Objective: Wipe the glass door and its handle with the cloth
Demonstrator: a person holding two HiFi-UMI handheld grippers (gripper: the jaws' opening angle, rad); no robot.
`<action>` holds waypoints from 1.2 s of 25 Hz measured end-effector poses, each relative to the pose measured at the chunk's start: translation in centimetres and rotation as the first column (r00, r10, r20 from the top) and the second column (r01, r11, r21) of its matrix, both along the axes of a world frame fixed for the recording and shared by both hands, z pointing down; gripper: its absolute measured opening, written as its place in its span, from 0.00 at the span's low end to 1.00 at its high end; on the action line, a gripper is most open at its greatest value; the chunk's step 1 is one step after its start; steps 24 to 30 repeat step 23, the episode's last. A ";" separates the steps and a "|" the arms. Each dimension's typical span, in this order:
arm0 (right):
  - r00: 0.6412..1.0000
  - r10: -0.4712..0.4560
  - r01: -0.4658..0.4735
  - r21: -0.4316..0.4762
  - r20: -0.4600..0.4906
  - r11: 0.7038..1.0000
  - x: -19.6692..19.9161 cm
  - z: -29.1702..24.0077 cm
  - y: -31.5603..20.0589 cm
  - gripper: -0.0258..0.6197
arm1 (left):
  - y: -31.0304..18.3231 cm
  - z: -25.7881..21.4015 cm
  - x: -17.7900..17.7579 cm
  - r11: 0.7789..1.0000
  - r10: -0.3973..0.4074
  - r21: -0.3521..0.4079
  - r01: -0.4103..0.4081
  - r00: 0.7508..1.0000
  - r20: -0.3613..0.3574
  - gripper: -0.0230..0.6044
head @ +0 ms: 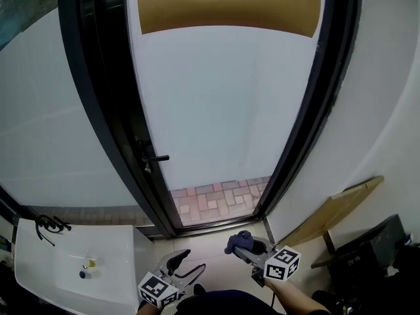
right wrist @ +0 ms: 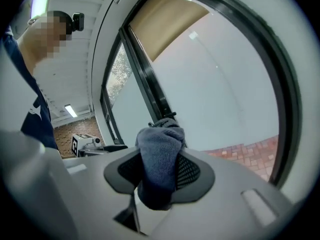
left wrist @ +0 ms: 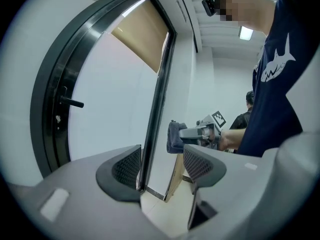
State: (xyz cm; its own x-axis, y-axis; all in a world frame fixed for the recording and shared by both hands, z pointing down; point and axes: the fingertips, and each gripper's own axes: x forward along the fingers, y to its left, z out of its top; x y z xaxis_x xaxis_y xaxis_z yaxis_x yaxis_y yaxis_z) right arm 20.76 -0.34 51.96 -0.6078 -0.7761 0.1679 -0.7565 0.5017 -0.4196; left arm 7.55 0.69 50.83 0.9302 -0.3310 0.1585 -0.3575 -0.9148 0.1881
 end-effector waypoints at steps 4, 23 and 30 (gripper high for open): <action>1.000 -0.008 0.008 -0.003 0.017 1.000 1.7 0.3 3.6 0.26 | 3.4 0.0 2.0 1.000 -0.002 -0.030 0.001 1.000 -0.018 0.45; 0.997 -0.069 0.068 0.026 0.022 0.997 4.3 0.2 13.0 0.26 | 13.6 -0.6 4.4 0.997 -0.070 -0.036 0.071 0.997 0.023 0.36; 0.997 -0.069 0.068 0.026 0.022 0.997 4.3 0.2 13.0 0.26 | 13.6 -0.6 4.4 0.997 -0.070 -0.036 0.071 0.997 0.023 0.36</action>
